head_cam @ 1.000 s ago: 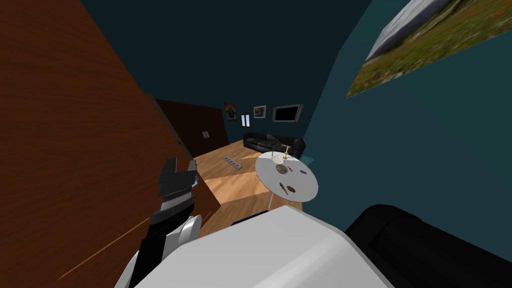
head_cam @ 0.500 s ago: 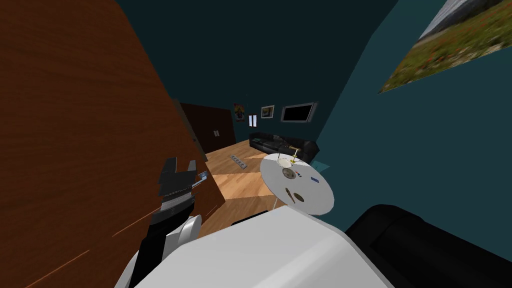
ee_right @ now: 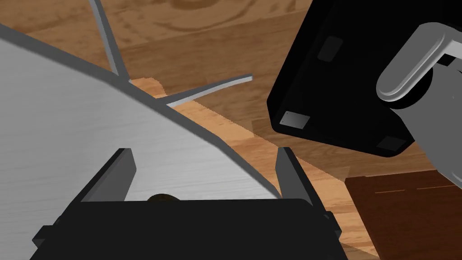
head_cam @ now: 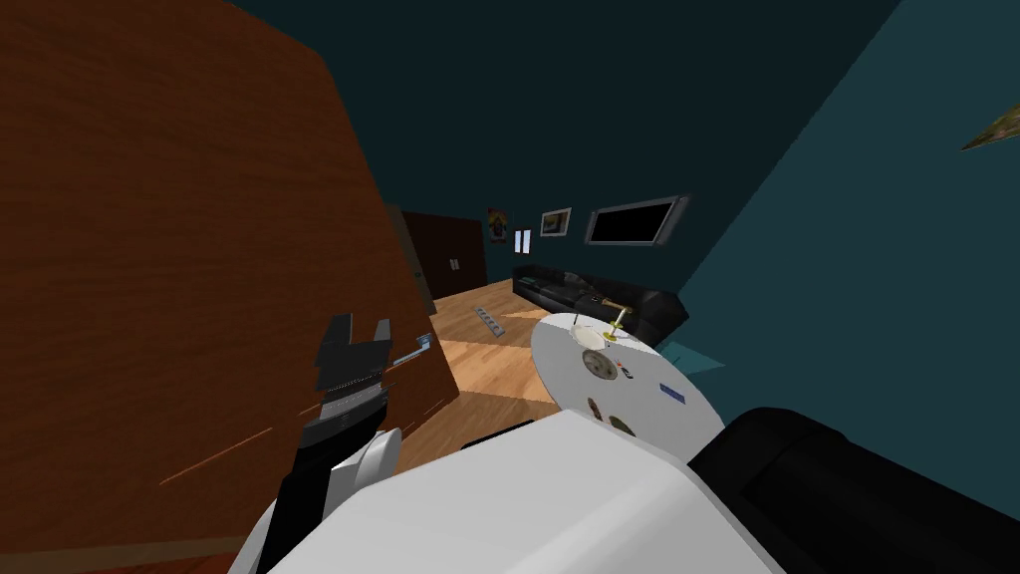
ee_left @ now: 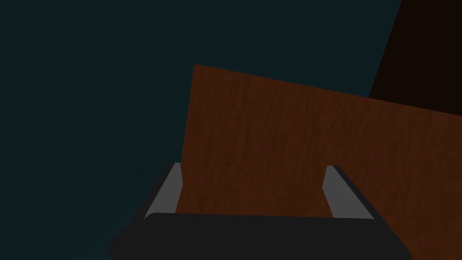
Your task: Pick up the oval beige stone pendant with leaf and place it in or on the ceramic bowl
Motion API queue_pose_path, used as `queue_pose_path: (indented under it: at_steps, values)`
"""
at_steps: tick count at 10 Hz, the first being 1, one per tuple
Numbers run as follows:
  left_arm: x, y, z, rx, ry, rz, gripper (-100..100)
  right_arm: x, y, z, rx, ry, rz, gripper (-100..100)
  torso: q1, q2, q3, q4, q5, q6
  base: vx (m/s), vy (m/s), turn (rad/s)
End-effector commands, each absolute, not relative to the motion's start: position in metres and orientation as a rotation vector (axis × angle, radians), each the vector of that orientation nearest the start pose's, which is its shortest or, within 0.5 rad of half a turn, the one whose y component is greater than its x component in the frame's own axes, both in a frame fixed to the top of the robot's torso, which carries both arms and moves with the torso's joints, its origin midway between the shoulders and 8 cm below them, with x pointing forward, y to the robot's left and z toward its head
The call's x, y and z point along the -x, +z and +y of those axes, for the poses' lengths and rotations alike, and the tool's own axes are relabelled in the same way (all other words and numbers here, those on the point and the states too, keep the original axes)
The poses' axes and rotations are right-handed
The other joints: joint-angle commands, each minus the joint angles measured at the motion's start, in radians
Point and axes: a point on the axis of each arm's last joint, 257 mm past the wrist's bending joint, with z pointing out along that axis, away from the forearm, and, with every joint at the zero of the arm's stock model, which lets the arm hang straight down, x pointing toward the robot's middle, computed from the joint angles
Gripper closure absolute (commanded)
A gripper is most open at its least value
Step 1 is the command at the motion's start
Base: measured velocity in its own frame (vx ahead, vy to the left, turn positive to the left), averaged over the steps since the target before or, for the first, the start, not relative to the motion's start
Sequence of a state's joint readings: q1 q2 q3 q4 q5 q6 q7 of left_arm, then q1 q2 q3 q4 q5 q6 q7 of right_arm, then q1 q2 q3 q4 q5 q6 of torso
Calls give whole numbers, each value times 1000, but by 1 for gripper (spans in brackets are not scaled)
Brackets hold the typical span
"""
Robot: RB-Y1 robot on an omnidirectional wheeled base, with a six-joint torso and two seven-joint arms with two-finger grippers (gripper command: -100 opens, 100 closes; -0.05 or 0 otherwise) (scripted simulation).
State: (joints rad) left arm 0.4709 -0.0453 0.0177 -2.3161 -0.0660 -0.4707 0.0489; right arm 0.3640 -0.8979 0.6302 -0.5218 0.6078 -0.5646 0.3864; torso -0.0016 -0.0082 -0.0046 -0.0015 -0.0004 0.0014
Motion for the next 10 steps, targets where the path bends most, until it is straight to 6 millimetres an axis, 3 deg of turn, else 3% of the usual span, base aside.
queue_pose_path:
  at_steps: [1, 8, 9, 10]
  values:
    - [-343, 44, 279, 640, -1303, 575, 0, 42, -562, -580, 421, -40, 2995, -100, 0, 0, 0, 0, 0, 0, 54, -25, 349]
    - [-343, 44, 279, 640, -1303, 575, 0, 59, -567, -576, 526, -19, 3040, -100, 3, -1, -1, 0, 0, 0, 66, -23, 249]
    - [-343, 44, 279, 640, -1303, 575, 0, 59, -567, -576, 529, -17, 3039, 0, 4, 2, 1, 0, 1, 1, 9, -3, -9]
    - [-343, 44, 279, 640, -1303, 575, 0, 56, -571, -571, 581, -12, 3033, -100, 5, 4, 2, 1, 1, 1, 51, -32, -212]
